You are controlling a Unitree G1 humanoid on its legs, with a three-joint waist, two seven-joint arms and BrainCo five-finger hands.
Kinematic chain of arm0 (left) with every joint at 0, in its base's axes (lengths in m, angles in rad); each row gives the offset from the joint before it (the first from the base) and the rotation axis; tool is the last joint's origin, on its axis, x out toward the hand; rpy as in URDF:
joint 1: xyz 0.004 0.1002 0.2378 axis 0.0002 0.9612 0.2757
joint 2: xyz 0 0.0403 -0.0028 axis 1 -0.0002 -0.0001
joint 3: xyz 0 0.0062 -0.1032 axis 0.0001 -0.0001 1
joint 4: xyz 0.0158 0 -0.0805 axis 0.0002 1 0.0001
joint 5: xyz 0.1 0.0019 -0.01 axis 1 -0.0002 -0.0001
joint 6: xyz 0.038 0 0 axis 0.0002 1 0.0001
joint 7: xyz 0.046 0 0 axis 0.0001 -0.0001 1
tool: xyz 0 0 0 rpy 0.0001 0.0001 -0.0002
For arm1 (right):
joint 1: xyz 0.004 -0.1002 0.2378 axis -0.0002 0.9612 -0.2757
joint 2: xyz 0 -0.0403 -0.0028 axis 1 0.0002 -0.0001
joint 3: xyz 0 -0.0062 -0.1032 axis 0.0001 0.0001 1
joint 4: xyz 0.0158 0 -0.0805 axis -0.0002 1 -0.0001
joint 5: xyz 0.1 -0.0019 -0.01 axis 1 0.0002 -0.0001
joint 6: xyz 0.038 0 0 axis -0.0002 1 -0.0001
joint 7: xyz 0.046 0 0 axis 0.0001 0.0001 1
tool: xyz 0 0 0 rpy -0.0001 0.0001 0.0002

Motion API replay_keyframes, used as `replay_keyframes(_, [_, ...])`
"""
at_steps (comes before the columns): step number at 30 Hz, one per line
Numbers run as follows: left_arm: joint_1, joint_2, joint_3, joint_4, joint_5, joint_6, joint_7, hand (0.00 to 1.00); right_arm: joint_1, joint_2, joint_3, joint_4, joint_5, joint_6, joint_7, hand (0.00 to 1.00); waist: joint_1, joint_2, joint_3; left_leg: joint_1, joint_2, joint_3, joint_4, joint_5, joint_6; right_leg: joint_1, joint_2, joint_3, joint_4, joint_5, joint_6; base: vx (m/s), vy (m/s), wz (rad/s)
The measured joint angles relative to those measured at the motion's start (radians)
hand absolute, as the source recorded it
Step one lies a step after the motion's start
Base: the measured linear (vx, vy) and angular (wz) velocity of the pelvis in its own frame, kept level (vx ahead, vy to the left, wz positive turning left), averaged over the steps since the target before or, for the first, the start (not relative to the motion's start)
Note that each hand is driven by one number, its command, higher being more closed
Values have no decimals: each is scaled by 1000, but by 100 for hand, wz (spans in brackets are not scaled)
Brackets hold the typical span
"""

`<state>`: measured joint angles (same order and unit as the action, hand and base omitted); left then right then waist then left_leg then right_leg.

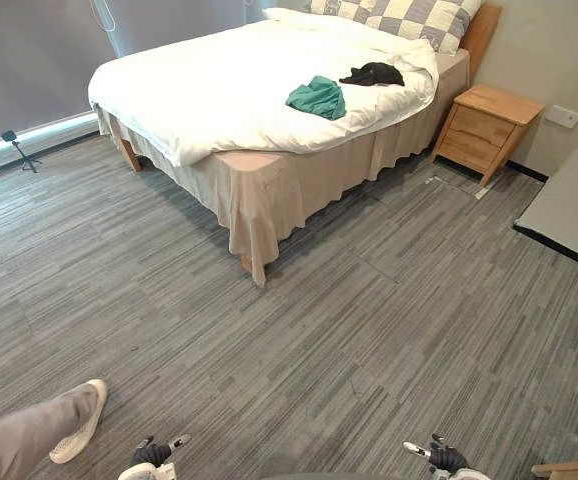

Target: Tidy the bed and pick cloth on bed and put in laundry

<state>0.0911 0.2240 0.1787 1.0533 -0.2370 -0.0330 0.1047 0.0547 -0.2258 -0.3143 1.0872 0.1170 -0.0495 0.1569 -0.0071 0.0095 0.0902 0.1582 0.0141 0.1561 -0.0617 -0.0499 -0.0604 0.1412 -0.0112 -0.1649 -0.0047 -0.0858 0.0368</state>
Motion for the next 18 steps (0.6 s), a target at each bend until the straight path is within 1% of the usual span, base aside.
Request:
replay_keyframes(6, [0,0,2,0,1,-2,0,0,0,0,1,-2,0,-19,1,0,-1,1,0,0,-2,0,-3,0,0,0,-2,-4,0,0,0,-5,-3,0])
replay_keyframes(18, [15,0,11,0,0,-12,-16,0,5,-3,4,-2,2,-20,13,0,-3,4,-1,0,-2,3,-5,0,1,0,-2,-16,2,-1,-5,-35,-22,1])
